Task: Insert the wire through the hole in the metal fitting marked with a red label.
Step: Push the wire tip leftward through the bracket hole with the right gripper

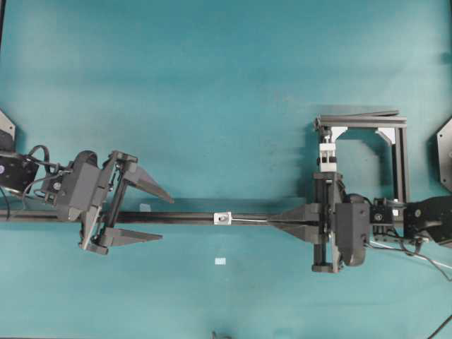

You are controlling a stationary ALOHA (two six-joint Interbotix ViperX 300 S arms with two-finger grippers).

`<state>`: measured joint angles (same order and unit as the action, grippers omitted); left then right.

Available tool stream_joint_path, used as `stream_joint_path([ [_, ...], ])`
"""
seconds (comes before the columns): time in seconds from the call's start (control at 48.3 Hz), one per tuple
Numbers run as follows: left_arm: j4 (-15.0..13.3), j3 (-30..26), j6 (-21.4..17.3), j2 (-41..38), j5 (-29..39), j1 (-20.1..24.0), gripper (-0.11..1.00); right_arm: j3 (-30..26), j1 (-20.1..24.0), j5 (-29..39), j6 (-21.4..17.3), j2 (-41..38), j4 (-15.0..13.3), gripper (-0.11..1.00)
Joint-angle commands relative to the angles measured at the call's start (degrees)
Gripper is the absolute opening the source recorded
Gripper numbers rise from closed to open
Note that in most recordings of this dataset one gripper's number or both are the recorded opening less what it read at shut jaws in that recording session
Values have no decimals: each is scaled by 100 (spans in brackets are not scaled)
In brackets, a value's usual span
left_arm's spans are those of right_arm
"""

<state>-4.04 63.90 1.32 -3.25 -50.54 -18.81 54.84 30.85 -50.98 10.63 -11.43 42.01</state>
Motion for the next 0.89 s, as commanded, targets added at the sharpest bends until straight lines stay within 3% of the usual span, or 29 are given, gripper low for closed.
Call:
stream_joint_path([
  [0.0,18,-70,-9,62,-35,18,70,-97,-18,-18,0,44,-18,1],
  [0.663,18,-105,-9,62,-9,18,69,-176,-272,-18,9,26,-18,1],
  [0.87,18,-193,9,62,281,97,69,-281,-352,-18,18,-53,-211,1],
])
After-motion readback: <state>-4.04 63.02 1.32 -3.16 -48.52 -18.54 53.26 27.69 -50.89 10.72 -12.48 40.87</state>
